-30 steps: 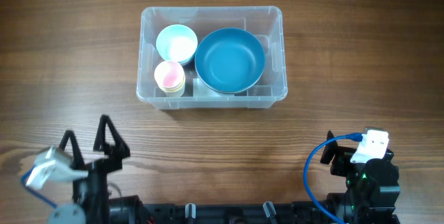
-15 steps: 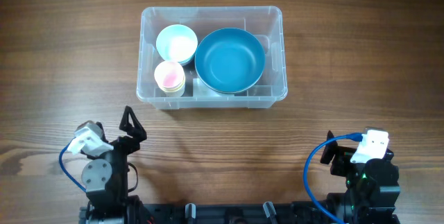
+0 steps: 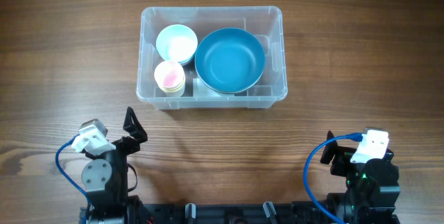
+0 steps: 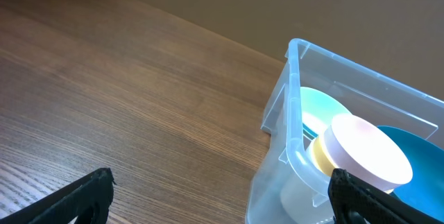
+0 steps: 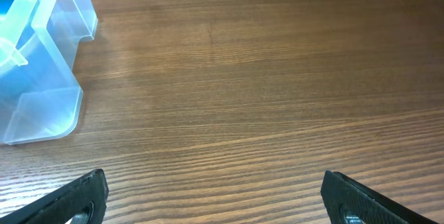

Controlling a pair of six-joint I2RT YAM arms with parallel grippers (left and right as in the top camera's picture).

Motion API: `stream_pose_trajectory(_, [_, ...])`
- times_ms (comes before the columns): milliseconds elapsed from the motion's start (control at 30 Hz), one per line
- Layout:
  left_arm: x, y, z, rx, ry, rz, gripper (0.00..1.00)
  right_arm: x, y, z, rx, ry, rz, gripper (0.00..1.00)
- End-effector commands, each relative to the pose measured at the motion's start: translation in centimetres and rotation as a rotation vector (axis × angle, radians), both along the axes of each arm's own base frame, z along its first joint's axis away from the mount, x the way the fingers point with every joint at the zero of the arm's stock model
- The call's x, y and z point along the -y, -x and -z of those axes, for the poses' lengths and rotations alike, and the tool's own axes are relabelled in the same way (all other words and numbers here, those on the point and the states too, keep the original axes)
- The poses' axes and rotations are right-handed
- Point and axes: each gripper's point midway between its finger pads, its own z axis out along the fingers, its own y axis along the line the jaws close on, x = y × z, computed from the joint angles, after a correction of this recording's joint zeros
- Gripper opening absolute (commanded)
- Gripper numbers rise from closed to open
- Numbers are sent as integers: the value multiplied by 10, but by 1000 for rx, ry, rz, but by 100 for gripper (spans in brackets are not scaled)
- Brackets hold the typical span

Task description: Pack container

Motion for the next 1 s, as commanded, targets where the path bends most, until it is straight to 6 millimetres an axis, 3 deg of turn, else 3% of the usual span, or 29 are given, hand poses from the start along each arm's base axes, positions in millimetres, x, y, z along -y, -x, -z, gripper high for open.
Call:
stream_pose_trajectory(0, [-1,0,0,5,-26,-4,100,1,0,-3,5,14,-2,100])
stream_pose_trajectory(967, [-1,0,0,5,-26,-4,100,1,0,-4,1,65,-33,100])
